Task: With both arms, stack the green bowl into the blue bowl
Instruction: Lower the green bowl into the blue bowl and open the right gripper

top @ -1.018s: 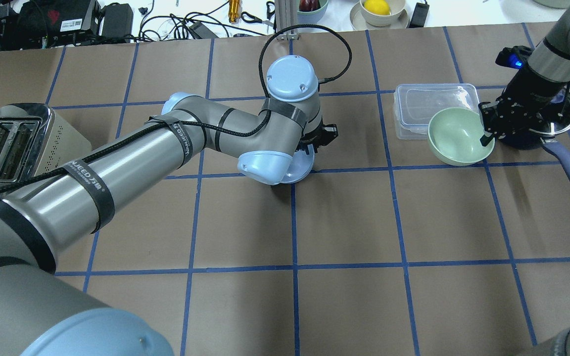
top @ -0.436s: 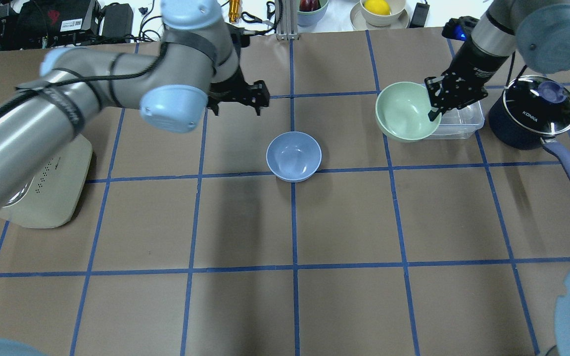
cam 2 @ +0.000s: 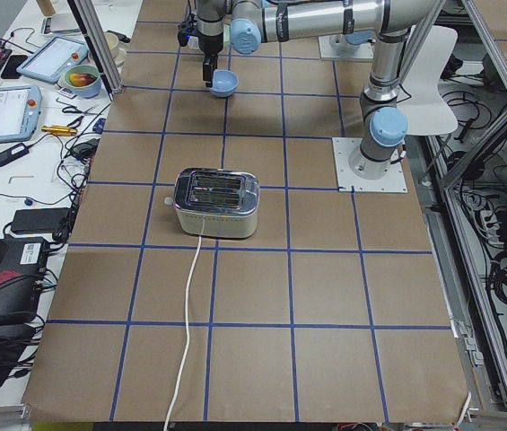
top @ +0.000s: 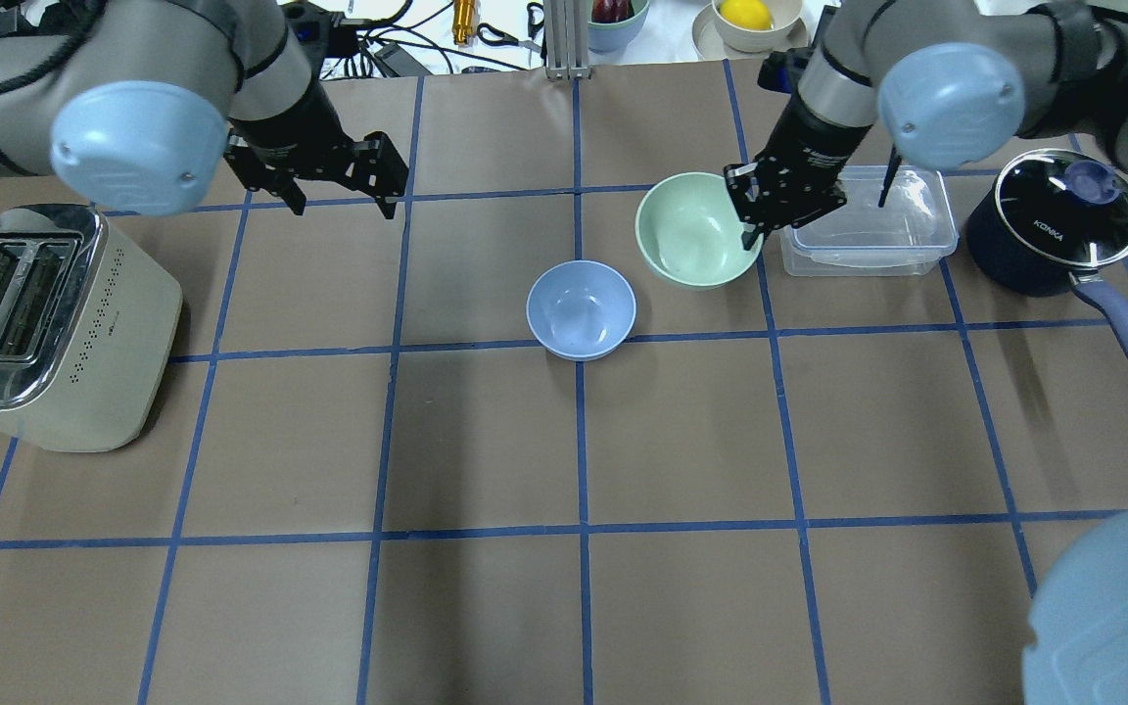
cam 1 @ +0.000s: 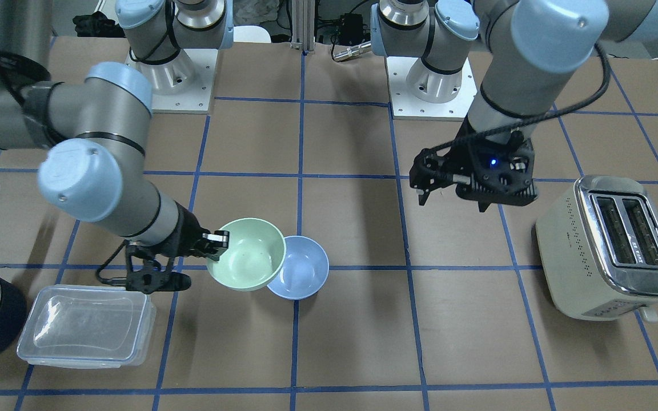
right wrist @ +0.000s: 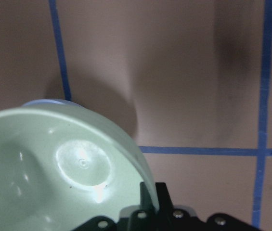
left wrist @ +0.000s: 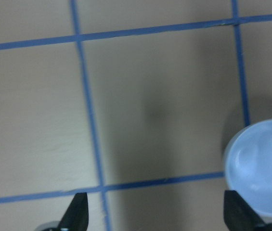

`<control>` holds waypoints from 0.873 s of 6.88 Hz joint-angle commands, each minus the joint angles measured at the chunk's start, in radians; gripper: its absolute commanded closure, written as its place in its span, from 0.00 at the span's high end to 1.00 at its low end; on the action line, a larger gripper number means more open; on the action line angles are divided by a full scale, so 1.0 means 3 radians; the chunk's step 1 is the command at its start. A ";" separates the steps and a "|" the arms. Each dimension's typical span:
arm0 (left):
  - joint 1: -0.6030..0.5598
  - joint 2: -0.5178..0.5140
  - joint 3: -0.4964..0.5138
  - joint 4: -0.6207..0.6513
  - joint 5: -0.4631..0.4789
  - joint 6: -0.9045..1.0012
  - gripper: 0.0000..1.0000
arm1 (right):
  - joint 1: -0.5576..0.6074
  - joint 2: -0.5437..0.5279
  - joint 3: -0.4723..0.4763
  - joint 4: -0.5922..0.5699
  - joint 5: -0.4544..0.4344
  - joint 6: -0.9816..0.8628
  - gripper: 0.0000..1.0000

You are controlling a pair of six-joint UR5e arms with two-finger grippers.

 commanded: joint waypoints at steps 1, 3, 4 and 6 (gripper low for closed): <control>0.0045 0.0171 0.0245 -0.0486 0.0004 -0.0004 1.00 | 0.0288 0.0181 0.0010 -0.0153 0.0026 0.0324 0.00; 0.0040 0.0171 0.0200 -0.0513 0.0009 -0.0010 1.00 | 0.0355 0.0293 0.0025 -0.0158 0.0027 0.0375 0.00; 0.0045 0.0171 0.0205 -0.0514 0.0009 -0.0010 1.00 | 0.0355 0.0294 0.0015 -0.0178 0.0027 0.0396 0.00; 0.0070 0.0186 0.0205 -0.0564 0.0034 -0.0020 1.00 | 0.0350 0.0279 0.0000 -0.0209 0.0021 0.0457 1.00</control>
